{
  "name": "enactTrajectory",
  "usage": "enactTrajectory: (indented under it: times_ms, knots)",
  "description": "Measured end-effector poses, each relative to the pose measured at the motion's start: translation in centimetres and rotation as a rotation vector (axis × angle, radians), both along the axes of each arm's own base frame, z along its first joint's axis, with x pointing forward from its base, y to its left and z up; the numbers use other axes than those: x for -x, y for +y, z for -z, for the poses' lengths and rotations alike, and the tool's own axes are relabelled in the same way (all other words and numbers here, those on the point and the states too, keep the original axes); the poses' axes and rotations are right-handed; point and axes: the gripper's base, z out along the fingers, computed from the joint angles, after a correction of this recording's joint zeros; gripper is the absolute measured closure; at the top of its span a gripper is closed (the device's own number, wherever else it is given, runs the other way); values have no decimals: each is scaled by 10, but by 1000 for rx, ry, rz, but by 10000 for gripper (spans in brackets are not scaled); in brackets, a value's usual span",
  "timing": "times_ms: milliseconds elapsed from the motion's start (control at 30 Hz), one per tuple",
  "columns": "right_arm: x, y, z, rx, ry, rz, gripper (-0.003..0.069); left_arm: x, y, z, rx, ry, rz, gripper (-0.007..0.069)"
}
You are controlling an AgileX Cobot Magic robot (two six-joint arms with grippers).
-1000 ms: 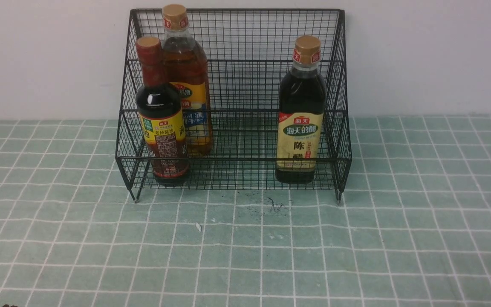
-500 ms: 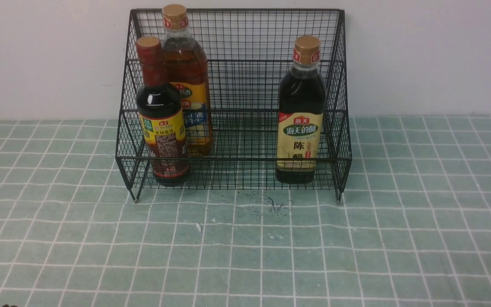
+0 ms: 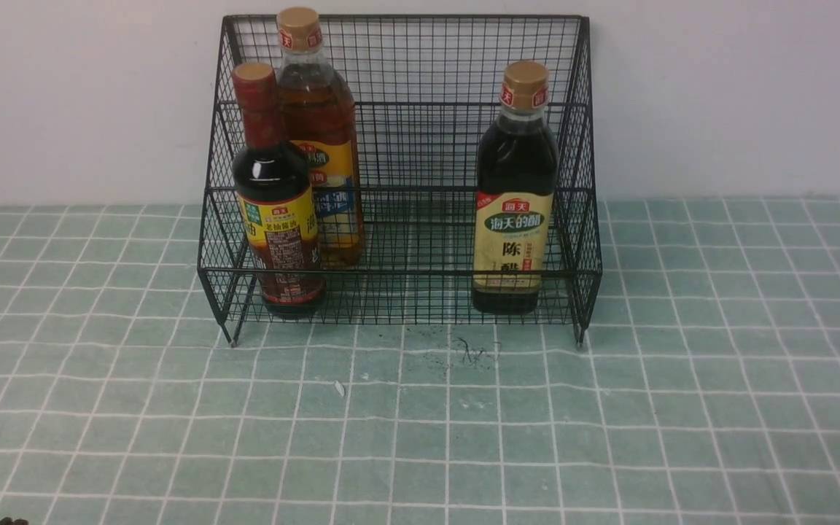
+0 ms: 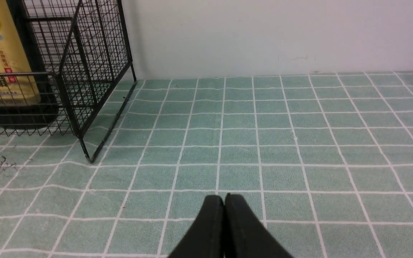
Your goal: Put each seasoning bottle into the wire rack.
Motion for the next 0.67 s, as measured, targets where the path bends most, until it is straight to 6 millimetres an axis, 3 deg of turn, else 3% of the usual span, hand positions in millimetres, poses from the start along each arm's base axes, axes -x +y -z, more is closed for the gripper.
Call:
enactTrajectory:
  times_ms: [667]
  knots:
    - [0,0,0,-2,0,1,673,0,5,0,0,0,-89,631]
